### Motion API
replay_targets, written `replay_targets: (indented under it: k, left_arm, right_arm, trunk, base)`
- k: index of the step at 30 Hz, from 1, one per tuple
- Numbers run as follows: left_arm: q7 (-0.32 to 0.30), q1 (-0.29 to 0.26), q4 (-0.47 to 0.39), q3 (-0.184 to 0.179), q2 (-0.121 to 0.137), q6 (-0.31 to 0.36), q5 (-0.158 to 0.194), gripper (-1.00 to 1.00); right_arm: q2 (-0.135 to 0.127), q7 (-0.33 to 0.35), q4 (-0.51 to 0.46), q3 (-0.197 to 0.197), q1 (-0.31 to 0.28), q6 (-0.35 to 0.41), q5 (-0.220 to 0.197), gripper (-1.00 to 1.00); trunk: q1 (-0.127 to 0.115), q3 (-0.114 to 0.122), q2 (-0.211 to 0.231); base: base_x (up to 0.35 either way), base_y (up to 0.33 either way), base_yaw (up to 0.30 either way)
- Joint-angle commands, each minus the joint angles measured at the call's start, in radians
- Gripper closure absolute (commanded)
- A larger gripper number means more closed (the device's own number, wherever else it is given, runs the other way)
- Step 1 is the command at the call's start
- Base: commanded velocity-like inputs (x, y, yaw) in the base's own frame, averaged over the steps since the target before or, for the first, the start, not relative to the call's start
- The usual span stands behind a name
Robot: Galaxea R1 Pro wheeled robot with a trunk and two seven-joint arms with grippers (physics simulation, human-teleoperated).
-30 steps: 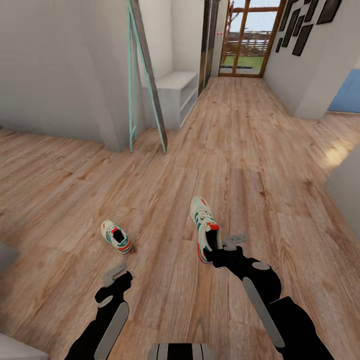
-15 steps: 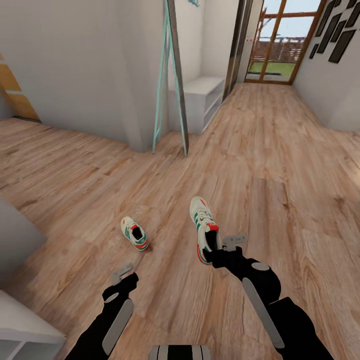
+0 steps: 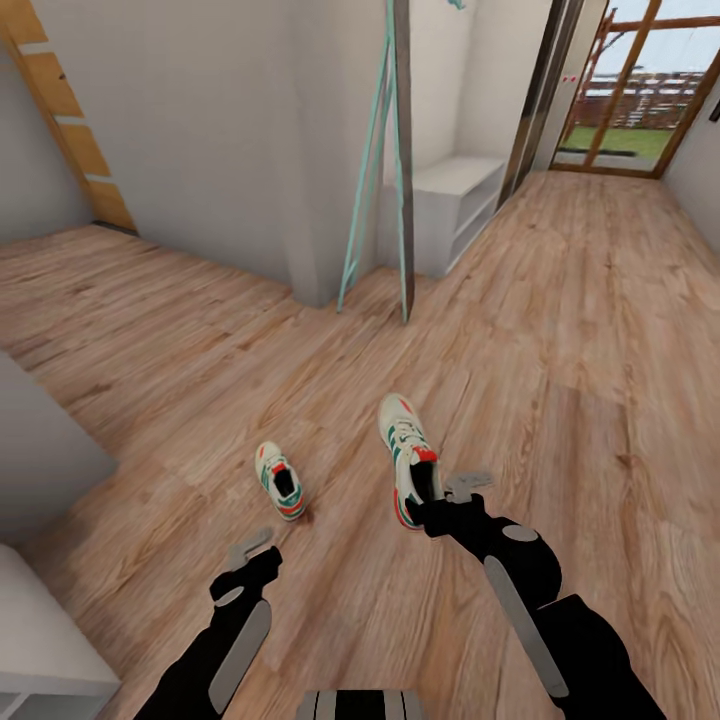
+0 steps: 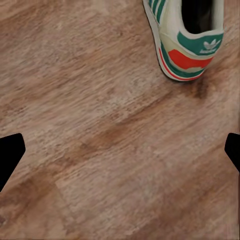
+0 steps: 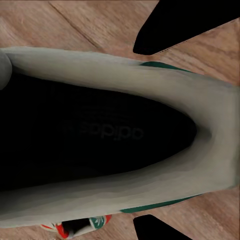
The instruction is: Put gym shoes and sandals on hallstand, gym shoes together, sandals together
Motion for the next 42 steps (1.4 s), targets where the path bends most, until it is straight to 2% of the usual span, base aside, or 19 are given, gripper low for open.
replay_targets:
  k: [1,3,8,13,16,23,28,31,42]
  left_arm:
    - [-0.003,0.0,0.0,-0.001,-0.001,0.0,0.002,-1.0]
    - [-0.006,0.0,-0.001,-0.001,-0.003,0.0,0.003,-1.0]
    - [-0.007,0.0,-0.017,-0.015,-0.018,-0.002,0.002,-1.0]
    - [0.028,0.0,-0.08,-0.096,-0.019,0.0,-0.001,-1.0]
    - [0.04,0.0,-0.09,-0.11,-0.019,0.006,0.0,-1.0]
    - [0.027,-0.018,-0.086,-0.116,-0.005,0.028,0.001,-1.0]
    - [-0.019,-0.028,-0.07,-0.116,0.003,0.045,0.002,-1.0]
    - [-0.04,-0.029,-0.068,-0.116,0.003,0.046,0.002,-1.0]
    - [-0.062,-0.029,-0.066,-0.119,0.0,0.047,0.002,-1.0]
  right_arm:
    - [0.001,-0.001,0.0,0.0,0.0,0.003,0.003,1.0]
    - [0.001,-0.001,0.0,0.0,-0.002,0.01,0.004,1.0]
    - [0.01,-0.005,0.003,-0.003,-0.005,0.082,0.005,1.0]
    - [0.013,-0.006,0.004,-0.001,-0.006,0.113,0.006,1.0]
    - [0.013,-0.006,0.004,0.0,-0.006,0.117,0.009,1.0]
    - [0.012,-0.006,0.002,0.004,-0.005,0.115,0.014,1.0]
    - [0.009,-0.007,0.002,0.041,-0.005,0.113,0.02,1.0]
    - [0.007,-0.007,0.001,0.045,-0.005,0.113,0.022,1.0]
    - [0.003,-0.007,0.0,0.049,-0.005,0.109,0.023,1.0]
  trunk:
    - [0.0,0.0,0.0]
    - [0.0,0.0,0.0]
    - [0.0,0.0,0.0]
    - [0.0,0.0,0.0]
    - [0.0,0.0,0.0]
    - [0.0,0.0,0.0]
    - [0.0,0.0,0.0]
    - [0.0,0.0,0.0]
    - [0.0,0.0,0.0]
  base:
    - [0.276,-0.243,0.287]
    - [0.277,-0.244,0.287]
    - [0.276,-0.244,0.287]
    - [0.264,-0.248,0.287]
    - [0.249,-0.256,0.287]
    - [0.246,-0.258,0.287]
    - [0.247,-0.258,0.287]
    - [0.247,-0.258,0.263]
    - [0.119,-0.119,0.05]
